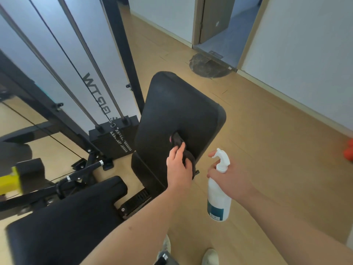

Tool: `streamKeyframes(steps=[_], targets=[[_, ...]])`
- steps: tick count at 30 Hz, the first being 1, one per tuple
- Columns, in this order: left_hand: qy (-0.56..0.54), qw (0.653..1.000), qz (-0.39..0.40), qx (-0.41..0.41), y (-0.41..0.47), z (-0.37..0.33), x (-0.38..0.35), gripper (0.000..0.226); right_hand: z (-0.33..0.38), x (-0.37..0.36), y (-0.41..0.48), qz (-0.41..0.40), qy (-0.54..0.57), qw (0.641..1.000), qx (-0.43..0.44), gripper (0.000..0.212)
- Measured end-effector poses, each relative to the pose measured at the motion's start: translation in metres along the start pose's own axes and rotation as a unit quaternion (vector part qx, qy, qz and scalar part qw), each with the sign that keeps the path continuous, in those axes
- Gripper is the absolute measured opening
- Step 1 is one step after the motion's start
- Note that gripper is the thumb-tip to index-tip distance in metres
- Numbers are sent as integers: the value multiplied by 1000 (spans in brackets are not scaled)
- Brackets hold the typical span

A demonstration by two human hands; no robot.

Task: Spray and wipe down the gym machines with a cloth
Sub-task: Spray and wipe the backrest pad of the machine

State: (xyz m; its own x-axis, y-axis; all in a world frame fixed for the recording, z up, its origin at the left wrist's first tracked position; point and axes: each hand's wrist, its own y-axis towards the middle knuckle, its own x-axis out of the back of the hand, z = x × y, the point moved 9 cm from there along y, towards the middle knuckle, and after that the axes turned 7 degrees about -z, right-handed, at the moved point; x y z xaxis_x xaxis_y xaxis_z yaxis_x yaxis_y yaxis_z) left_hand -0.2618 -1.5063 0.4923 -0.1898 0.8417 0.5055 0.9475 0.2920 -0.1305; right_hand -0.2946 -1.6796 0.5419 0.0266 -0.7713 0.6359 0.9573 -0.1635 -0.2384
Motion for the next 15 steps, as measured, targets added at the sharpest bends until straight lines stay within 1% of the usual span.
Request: streamKeyframes(steps=[3, 7, 11, 13, 15], targets=[[6, 1000, -2, 17, -30, 4, -12, 52, -10, 5, -6, 4, -11, 1000, 6, 29], [4, 999, -4, 40, -55, 8, -9, 31, -18, 3, -16, 25, -23, 999, 22, 27], [-6, 997, 3, 75, -68, 23, 7, 27, -20, -12, -27, 64, -42, 997, 32, 24], [-26, 996, 0, 90, -74, 33, 19, 23, -20, -25, -32, 72, -52, 995, 34, 20], [-50, 994, -13, 100, -78, 42, 35, 18, -18, -42, -39, 85, -60, 994, 31, 9]])
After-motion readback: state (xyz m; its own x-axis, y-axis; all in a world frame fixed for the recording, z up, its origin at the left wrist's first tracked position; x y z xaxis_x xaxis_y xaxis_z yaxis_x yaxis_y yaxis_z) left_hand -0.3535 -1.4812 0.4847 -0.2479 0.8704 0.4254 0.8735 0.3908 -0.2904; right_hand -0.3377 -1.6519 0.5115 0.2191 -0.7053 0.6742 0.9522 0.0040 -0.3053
